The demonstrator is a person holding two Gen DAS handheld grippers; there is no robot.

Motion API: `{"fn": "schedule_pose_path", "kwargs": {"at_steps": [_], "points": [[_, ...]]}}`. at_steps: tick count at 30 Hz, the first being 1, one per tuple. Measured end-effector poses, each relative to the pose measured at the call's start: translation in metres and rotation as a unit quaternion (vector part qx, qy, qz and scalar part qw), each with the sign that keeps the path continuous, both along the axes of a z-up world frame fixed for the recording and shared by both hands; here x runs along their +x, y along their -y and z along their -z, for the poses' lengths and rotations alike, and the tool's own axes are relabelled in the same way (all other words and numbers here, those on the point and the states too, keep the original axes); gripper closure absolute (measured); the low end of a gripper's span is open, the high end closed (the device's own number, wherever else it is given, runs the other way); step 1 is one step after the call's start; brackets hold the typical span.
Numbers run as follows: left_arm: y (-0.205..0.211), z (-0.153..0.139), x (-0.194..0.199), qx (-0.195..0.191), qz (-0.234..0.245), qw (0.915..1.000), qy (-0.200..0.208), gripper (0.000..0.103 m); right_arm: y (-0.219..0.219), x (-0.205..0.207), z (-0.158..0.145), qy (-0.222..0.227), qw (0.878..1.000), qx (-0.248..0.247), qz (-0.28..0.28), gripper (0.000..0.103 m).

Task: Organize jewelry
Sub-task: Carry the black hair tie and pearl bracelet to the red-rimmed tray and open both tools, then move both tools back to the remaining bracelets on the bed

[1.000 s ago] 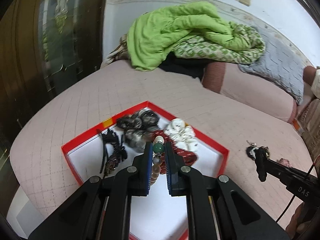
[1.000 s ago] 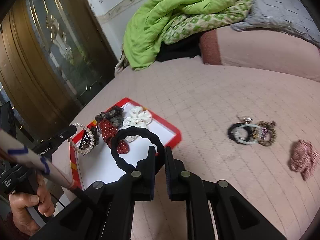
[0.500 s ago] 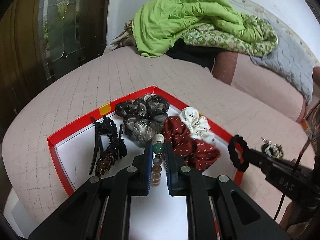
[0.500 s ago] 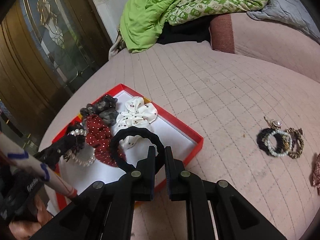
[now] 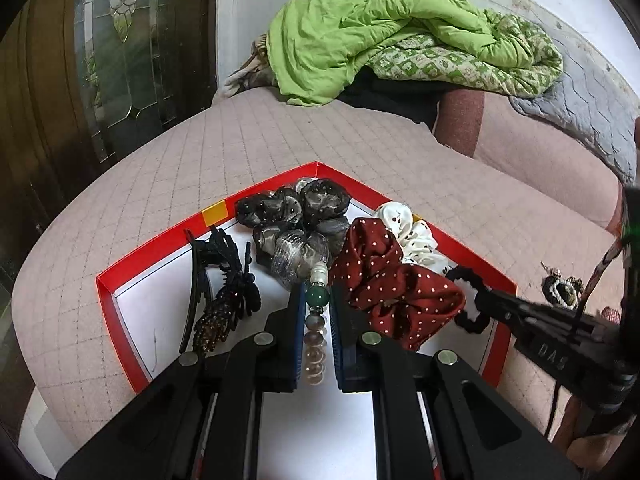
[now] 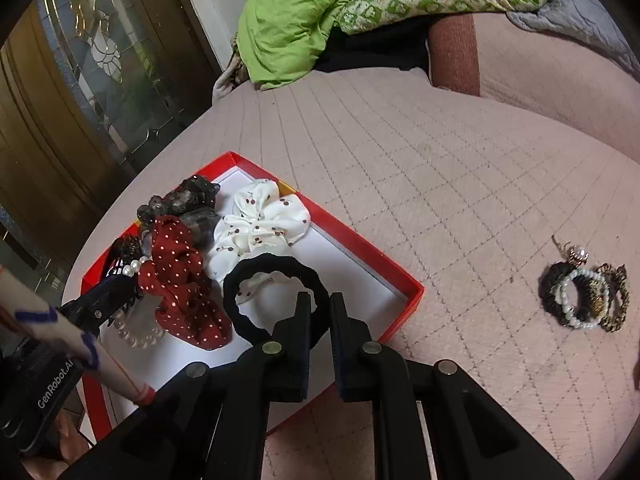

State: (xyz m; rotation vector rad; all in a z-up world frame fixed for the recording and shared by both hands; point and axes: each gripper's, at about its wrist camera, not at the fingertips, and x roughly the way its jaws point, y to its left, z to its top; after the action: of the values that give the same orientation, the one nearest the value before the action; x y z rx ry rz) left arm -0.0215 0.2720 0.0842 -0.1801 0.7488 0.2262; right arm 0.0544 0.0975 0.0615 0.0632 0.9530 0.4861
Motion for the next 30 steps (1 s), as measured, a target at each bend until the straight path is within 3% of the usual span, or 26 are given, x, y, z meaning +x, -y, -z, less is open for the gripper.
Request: {"fn": "schedule_pose_path", "kwargs": {"at_steps": [8, 9, 12, 17, 23, 27, 30], "points": [[0.012, 0.001, 0.005, 0.022, 0.014, 0.9997, -0.003, 0.092, 0.001, 0.005, 0.003, -0.003, 1.000, 0.000, -0.020, 0.092], [0.013, 0.001, 0.005, 0.022, 0.014, 0.9996, -0.003, 0.092, 0.000, 0.007, 0.004, -0.008, 1.000, 0.006, -0.020, 0.089], [0.018, 0.001, 0.006, 0.026, 0.014, 0.9996, -0.002, 0.092, -0.001, 0.008, 0.005, -0.012, 1.000, 0.011, -0.026, 0.064], [0.027, -0.001, 0.006, 0.033, 0.018, 0.9993, 0.002, 0.091, 0.007, 0.003, 0.001, 0.000, 0.999, 0.027, -0.033, 0.063], [0.041, -0.010, -0.005, 0.052, 0.028, 0.9978, 0.030, 0.090, 0.034, 0.000, -0.026, 0.014, 0.997, 0.073, -0.023, 0.063], [0.057, -0.026, -0.014, 0.068, 0.029, 0.9963, 0.044, 0.087, 0.072, -0.002, -0.050, 0.031, 0.994, 0.106, -0.003, 0.063], [0.072, -0.031, -0.011, 0.043, 0.036, 0.9980, 0.030, 0.078, 0.114, 0.001, -0.057, 0.034, 0.992, 0.117, 0.024, 0.063]]}}
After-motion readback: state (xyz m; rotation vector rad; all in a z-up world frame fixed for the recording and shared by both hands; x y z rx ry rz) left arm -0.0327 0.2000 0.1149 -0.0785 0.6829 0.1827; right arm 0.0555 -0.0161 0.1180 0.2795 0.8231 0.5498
